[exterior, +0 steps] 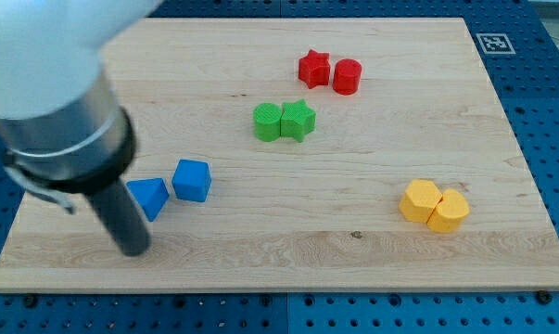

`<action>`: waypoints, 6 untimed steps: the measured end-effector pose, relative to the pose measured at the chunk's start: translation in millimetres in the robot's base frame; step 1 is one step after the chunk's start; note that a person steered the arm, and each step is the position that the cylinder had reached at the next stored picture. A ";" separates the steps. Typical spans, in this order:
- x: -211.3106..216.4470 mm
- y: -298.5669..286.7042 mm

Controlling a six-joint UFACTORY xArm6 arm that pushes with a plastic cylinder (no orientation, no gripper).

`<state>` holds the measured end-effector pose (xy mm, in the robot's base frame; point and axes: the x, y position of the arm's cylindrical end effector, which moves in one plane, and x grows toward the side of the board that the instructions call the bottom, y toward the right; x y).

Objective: Move yourself to the left side of the blue blocks

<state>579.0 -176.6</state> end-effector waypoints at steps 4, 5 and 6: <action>-71.7 -33.9; -73.3 -31.6; -75.0 -41.8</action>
